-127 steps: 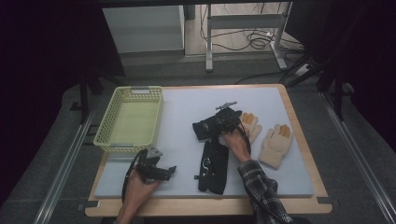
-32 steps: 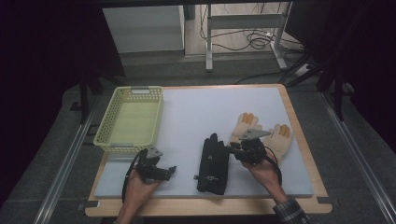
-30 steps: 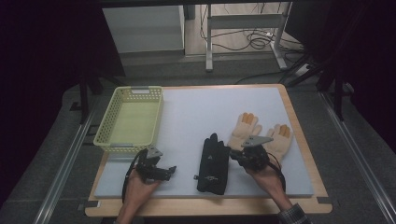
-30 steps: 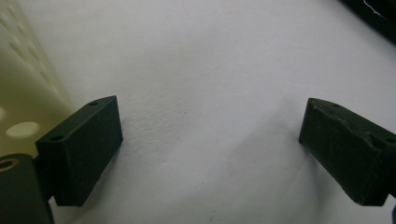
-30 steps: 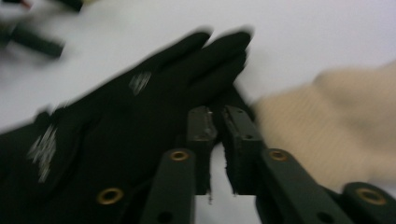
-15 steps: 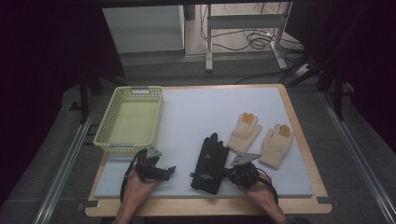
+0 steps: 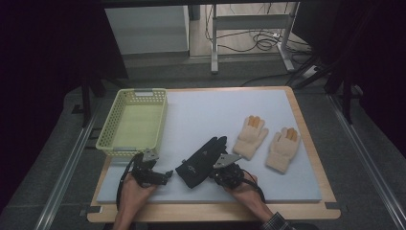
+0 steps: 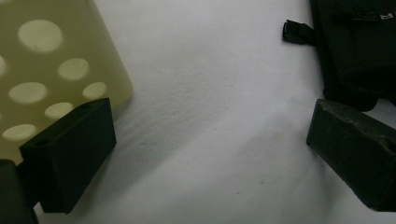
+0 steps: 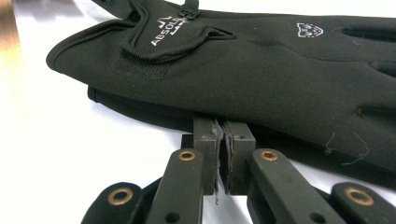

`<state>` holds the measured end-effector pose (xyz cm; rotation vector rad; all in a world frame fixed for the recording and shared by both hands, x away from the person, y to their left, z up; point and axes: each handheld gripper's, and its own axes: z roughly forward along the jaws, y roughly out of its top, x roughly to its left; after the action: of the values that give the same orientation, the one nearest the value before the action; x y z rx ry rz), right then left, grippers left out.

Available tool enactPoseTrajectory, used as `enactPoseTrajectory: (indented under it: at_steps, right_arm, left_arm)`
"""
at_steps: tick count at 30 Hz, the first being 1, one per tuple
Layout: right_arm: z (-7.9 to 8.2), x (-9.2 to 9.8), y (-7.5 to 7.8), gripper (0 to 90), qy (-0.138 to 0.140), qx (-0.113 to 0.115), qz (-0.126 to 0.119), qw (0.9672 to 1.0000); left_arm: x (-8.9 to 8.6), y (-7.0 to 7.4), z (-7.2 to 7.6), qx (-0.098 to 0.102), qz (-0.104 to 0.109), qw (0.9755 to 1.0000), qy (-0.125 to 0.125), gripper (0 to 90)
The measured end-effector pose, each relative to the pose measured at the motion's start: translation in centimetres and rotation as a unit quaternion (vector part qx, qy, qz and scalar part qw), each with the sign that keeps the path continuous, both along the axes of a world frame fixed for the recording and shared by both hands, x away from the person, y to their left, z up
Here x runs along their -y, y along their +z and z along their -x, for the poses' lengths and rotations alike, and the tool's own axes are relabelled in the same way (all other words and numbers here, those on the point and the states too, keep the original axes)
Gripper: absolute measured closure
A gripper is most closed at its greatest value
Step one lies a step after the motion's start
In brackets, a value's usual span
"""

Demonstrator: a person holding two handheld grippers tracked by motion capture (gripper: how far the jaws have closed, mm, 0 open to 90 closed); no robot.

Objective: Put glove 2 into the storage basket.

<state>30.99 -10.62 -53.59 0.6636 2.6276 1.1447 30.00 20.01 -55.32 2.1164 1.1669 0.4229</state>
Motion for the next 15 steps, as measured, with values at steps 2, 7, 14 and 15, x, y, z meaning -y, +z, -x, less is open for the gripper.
enactPoseTrajectory:
  at_steps: [2, 7, 14, 15]
  right_arm:
    - [0.1, 0.2, 0.1, 80.7, 0.001, -0.004, -0.001, 1.0]
    - [0.3, 2.0, 0.6, 75.0, -0.012, 0.004, 0.0, 0.9999]
    - [-0.2, 5.5, 1.5, 67.2, -0.055, 0.015, -0.005, 0.9983]
    - [-0.4, 6.8, 1.6, 63.2, -0.071, 0.016, -0.005, 0.9973]
  left_arm:
    - [0.0, 0.0, 0.0, 0.0, 0.001, 1.0, 0.0, 1.6]
    - [-0.1, 0.0, 0.0, 0.0, 0.004, 1.0, 0.001, 1.5]
    - [-0.1, 0.0, 0.0, -0.002, 0.005, 1.0, 0.0, 1.5]
    - [-0.1, -0.1, 0.0, -0.002, 0.005, 1.0, 0.0, 1.5]
